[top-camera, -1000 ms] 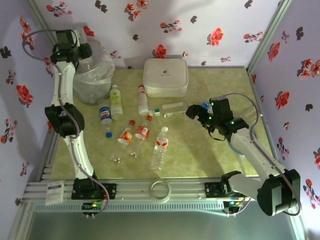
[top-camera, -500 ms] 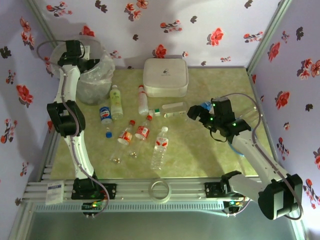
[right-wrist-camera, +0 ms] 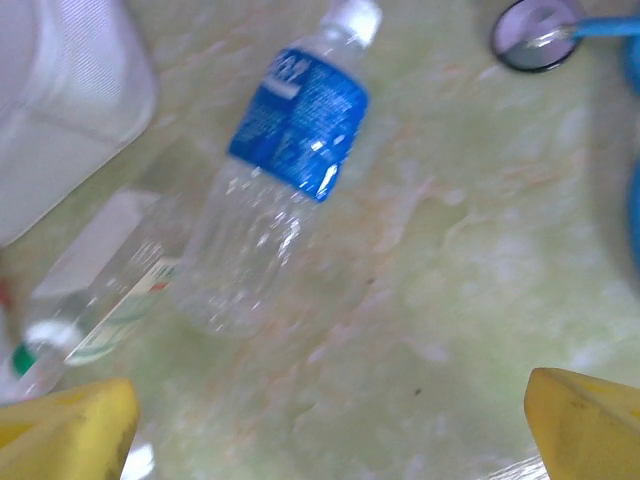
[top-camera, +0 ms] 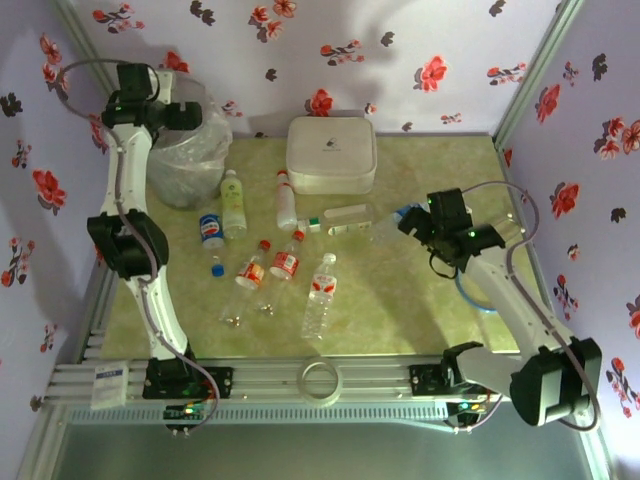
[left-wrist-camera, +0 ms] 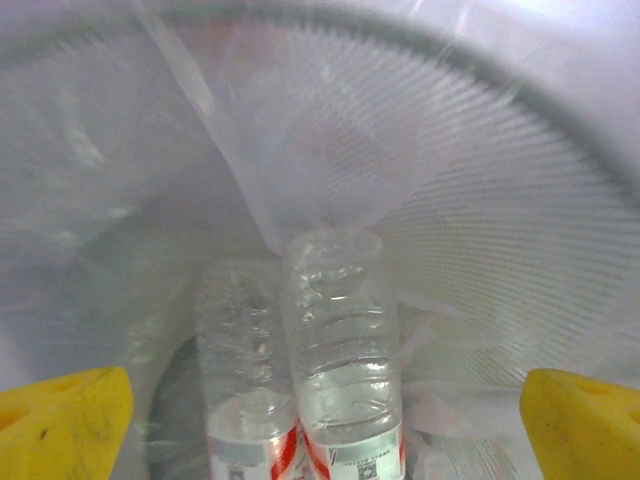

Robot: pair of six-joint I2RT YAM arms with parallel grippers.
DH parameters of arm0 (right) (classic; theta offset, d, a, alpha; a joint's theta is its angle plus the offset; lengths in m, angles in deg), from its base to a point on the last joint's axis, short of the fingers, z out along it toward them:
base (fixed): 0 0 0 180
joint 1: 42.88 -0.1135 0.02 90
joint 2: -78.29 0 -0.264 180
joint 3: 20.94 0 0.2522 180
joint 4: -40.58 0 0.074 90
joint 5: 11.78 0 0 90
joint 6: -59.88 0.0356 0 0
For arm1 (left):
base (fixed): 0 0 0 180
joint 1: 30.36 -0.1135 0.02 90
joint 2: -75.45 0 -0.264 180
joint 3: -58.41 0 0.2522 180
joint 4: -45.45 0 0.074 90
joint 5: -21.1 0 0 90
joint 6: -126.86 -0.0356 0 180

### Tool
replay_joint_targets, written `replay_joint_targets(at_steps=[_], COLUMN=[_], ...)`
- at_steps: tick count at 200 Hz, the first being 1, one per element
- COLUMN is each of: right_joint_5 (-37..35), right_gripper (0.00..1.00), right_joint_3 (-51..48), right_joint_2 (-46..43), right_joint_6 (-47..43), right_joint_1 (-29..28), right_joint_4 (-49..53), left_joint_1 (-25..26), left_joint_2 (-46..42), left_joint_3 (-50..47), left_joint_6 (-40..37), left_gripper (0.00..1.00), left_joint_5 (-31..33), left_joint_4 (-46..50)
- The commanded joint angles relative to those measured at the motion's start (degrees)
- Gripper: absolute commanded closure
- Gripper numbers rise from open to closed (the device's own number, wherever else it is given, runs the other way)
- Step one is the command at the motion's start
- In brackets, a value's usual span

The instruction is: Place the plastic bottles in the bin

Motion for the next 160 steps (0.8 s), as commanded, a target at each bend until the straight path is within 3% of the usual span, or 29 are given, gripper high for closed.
replay_joint_targets(at_steps=[1, 45, 88, 101, 121, 160], right_joint_5=[-4.5, 2.5, 7.6, 9.6, 11.3, 11.0], right_gripper=[0.01, 0.01, 0.01, 0.01, 0.01, 0.01], right_joint_3=[2.1, 3.0, 10.4, 13.7, 18.5, 21.9], right_joint_2=[3.2, 14.5, 28.6, 32.6, 37.9, 44.0], right_joint_6=[1.2, 4.5, 10.3, 11.1, 12.0, 13.0], right_joint_1=[1.5, 8.8, 10.8, 10.7, 10.7, 10.7], right_joint_4=[1.1, -10.8, -17.5, -17.7, -16.9, -14.9], left_joint_1=[0.6, 0.8, 1.6, 4.9, 14.2, 24.6], left_joint_2=[-9.2, -19.5, -39.2, -46.7, -54.8, -60.5], left_joint_3=[1.3, -3.9, -28.3, -39.7, -56.4, -74.4], left_joint_6=[-3.6, -4.7, 4.3, 7.2, 10.9, 20.8], left_gripper=[0.00, 0.00, 0.00, 0.00, 0.00, 0.00], left_joint_5=[3.3, 6.1, 3.3, 2.1, 1.6, 2.6], left_joint_4=[-0.9, -2.2, -11.4, -15.8, -24.7, -28.3])
